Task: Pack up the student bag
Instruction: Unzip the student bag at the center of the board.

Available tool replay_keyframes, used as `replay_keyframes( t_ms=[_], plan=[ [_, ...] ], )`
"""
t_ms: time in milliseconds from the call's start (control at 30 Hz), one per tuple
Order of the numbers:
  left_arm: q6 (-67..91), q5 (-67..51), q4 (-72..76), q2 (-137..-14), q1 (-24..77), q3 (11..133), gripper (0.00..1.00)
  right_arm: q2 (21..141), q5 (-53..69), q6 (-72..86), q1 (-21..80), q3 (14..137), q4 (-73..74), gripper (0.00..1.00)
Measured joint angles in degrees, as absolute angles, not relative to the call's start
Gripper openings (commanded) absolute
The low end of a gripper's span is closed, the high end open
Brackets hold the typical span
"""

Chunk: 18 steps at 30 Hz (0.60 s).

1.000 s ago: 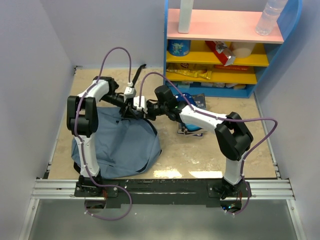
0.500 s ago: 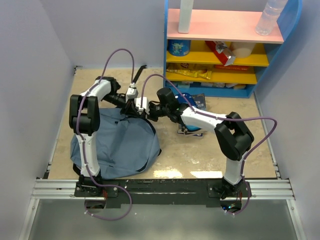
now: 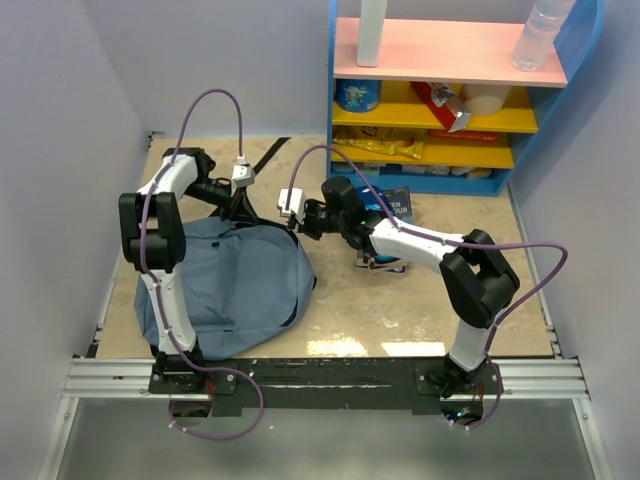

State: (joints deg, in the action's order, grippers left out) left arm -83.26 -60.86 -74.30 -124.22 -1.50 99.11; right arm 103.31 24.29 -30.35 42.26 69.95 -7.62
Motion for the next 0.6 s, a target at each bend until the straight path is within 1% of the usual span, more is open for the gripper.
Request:
replay_keyframes(
  t_ms=[133,300,467,500,567,600],
  plan=[
    [-78.48,-60.86,-72.60,-124.07,-3.81,100.68,0.00,102.63,22.90,-29.93,42.33,69.60,-8.36,0.00],
    [-68.12,-60.25,-63.48,-121.62,-8.19,99.24,0.00,101.95,20.91,-29.87,42.33,69.28,-9.04,0.00],
    [-61.28,-57.95,-58.50,-117.95,-8.49,96.62,0.00,101.95,20.10,-29.21,42.41,69.25,-10.81,0.00],
    [-60.25,-57.52,-57.58,-117.56,-8.49,96.03,0.07,101.95,19.99,-29.10,42.41,69.23,-10.92,0.00],
    [-58.04,-56.25,-55.13,-116.71,-8.49,93.84,0.26,101.95,19.92,-28.88,42.46,69.19,-11.18,0.00],
    [-57.30,-55.44,-53.98,-116.11,-8.49,92.23,0.41,101.95,19.94,-28.84,42.48,69.12,-11.20,0.00]
  ],
)
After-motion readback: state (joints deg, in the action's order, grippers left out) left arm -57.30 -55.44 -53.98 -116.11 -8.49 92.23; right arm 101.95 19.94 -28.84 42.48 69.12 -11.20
